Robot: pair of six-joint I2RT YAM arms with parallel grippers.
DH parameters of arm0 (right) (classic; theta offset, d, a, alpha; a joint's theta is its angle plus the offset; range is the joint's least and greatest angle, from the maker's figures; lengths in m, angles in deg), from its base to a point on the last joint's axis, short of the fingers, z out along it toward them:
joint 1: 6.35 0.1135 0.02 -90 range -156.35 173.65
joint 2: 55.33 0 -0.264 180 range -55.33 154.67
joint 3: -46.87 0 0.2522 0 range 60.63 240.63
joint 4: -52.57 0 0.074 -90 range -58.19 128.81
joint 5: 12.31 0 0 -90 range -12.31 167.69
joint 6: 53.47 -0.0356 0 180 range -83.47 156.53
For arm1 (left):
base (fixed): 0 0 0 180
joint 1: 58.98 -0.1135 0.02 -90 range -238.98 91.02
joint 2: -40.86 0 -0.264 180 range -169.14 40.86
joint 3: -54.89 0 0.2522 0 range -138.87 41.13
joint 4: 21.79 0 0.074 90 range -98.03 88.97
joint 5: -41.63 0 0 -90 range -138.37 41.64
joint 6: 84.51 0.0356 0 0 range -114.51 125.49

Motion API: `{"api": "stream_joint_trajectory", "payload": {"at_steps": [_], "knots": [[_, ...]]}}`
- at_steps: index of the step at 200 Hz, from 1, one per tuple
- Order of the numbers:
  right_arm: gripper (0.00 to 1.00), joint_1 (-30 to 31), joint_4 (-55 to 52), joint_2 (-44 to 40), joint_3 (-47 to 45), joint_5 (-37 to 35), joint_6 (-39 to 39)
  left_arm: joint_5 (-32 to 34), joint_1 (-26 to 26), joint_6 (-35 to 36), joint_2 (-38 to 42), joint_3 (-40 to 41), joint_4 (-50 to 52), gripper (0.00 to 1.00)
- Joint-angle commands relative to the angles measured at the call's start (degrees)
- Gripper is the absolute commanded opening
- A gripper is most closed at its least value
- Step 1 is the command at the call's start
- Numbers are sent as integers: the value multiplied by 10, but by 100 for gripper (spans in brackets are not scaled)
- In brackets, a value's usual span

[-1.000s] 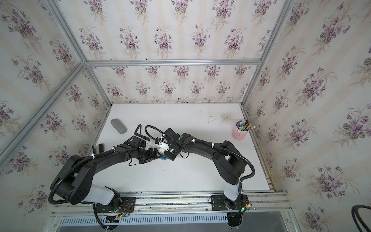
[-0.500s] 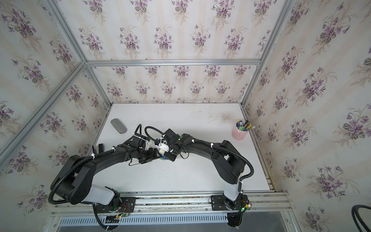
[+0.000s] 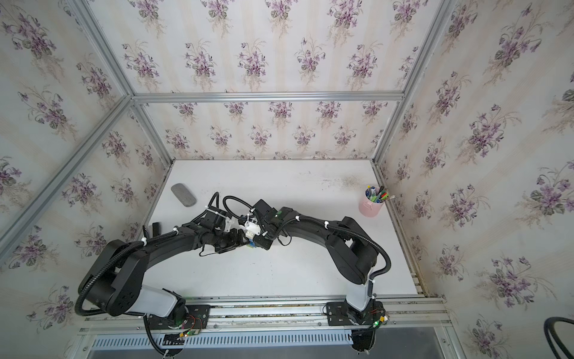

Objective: Assemble the letter y with lego
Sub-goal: Assemble the lego brick with the lego brick.

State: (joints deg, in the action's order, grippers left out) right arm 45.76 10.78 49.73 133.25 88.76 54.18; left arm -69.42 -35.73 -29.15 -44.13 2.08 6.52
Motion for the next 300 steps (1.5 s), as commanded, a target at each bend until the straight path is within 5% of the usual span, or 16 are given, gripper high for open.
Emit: {"api": "stream_joint_trajectory", "payload": {"at_steps": [1, 300], "knots": [[29, 1, 4, 4, 2, -3, 13, 47, 0, 11, -8, 7, 44, 78], [27, 9, -16, 39, 37, -31, 1, 49, -2, 7, -19, 5, 51, 75]]}}
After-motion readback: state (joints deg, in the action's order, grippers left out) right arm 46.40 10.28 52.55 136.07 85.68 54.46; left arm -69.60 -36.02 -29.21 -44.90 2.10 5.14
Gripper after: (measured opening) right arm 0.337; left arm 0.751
